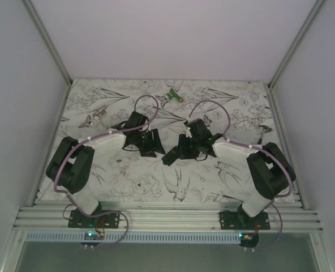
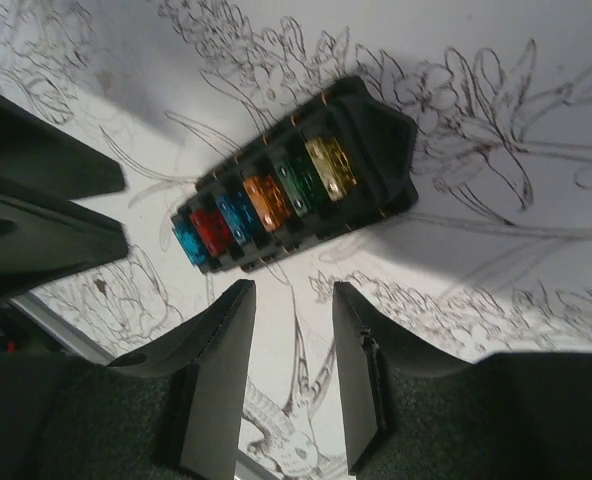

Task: Snap on the fuse box
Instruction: Install the fuse at the fuse box base, then pick up the fuse box cover from the center of the board.

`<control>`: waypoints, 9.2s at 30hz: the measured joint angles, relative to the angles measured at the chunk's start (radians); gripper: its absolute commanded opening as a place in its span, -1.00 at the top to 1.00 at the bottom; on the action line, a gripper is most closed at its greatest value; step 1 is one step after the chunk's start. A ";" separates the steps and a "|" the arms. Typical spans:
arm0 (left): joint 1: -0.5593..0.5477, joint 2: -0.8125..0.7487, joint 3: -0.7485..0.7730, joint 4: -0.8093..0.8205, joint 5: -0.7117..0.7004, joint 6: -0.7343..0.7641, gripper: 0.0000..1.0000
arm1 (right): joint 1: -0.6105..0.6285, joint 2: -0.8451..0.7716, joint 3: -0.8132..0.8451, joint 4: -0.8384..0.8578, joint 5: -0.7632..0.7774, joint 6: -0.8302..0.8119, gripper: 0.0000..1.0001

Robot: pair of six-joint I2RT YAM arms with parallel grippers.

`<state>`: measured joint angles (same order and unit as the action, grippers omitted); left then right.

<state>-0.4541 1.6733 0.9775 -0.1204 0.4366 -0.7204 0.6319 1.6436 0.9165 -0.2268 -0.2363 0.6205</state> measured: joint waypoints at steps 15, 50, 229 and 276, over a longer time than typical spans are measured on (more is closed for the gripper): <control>-0.005 0.053 -0.031 0.027 0.043 -0.013 -0.03 | -0.016 0.167 0.045 0.276 -0.188 0.075 -0.08; 0.029 0.045 -0.023 0.031 0.015 -0.018 0.56 | 0.004 0.194 -0.026 0.370 -0.289 0.106 0.05; 0.090 -0.154 0.297 -0.483 -0.455 0.013 -0.75 | -0.098 -0.210 -0.034 0.044 0.233 -0.255 -0.62; 0.088 0.912 1.369 -0.395 -0.115 0.630 -0.68 | -0.218 -0.149 -0.192 0.292 0.283 -0.345 -1.00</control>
<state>-0.3660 2.5855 2.3466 -0.5152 0.3218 -0.0902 0.4137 1.4944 0.7250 0.0650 0.0463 0.2756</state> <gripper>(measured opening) 0.903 0.998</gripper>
